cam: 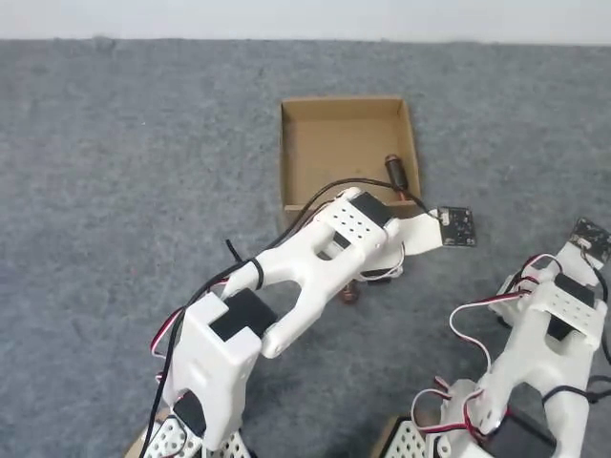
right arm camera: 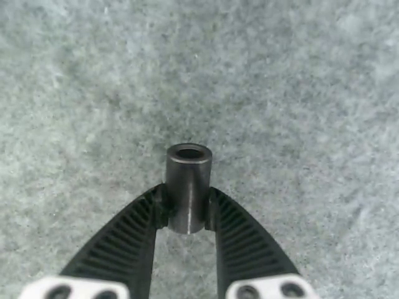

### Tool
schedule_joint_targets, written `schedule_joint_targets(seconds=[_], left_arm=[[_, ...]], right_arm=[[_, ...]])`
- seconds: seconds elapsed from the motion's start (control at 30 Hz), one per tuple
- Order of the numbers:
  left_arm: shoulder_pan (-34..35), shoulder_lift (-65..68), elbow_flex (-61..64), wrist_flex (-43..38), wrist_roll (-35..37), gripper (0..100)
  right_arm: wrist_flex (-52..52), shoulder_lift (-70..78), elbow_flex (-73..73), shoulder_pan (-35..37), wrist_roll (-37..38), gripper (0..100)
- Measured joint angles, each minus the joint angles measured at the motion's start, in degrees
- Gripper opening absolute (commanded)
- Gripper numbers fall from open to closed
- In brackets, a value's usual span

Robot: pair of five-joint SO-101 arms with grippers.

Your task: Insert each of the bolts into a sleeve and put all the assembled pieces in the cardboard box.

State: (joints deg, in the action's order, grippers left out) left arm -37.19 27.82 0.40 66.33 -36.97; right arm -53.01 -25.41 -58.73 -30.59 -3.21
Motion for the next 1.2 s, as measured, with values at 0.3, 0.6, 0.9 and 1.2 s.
schedule_joint_targets(seconds=[0.3, 0.6, 0.9, 1.2], left_arm=[[1.5, -0.1, -0.2, -1.7, 0.0, 14], [3.6, -0.1, -0.3, -4.0, -0.1, 14], [4.6, 1.1, -1.1, -6.1, 0.0, 14], [4.7, 4.6, -6.9, -3.0, -0.3, 9]], right_arm=[[1.5, 0.0, -0.7, 1.2, 0.1, 0.7], [1.8, 0.0, -0.7, 1.2, 0.1, 0.7], [1.8, 0.0, -0.7, 1.2, 0.1, 0.7], [1.8, 0.0, -0.7, 1.2, 0.1, 0.7]])
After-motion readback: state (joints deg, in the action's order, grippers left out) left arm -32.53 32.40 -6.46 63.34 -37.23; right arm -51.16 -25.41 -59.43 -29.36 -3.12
